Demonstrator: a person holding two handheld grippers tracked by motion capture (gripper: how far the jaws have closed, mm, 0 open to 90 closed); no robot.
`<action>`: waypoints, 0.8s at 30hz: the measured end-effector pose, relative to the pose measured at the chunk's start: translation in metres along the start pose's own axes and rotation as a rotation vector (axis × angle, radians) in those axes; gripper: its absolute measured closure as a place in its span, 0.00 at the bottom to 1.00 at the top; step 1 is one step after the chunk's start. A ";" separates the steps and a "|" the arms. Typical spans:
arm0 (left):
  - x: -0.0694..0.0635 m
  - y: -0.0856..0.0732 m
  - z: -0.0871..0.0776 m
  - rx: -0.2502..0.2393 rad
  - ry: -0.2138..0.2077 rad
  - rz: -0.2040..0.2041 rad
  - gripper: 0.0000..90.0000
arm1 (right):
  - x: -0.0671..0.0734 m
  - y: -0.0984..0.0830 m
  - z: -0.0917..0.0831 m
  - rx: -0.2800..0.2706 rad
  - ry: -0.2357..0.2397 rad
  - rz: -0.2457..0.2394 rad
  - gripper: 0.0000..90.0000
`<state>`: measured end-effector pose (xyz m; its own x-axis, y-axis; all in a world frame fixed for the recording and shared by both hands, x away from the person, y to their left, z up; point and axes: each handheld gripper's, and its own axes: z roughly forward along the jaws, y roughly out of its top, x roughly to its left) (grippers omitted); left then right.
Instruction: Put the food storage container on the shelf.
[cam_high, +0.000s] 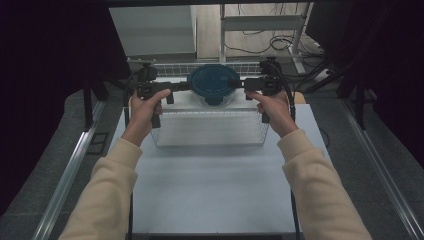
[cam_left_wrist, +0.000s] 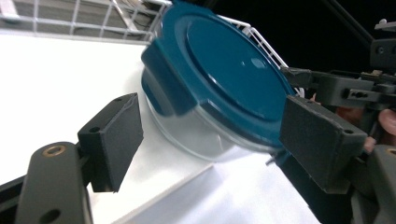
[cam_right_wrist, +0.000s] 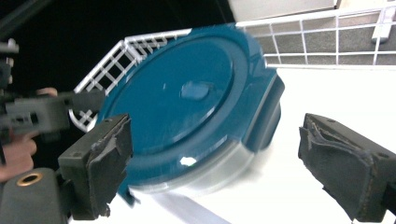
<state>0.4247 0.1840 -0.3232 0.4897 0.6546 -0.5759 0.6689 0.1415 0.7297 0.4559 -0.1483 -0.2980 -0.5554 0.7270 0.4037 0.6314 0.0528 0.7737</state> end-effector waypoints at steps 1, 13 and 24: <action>0.000 0.000 0.000 0.000 0.000 0.000 0.23 | 0.000 0.000 0.000 0.000 0.000 0.000 0.11; -0.012 -0.034 -0.021 -0.012 0.077 0.125 0.23 | -0.001 -0.037 -0.026 -0.018 0.041 -0.103 0.12; -0.023 -0.094 -0.062 -0.024 0.069 0.235 0.21 | 0.013 -0.094 -0.054 -0.091 0.045 -0.216 0.16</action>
<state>0.3158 0.2015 -0.3562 0.5902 0.7207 -0.3636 0.5277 -0.0036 0.8494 0.3602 -0.1808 -0.3386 -0.6970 0.6744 0.2438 0.4452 0.1404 0.8844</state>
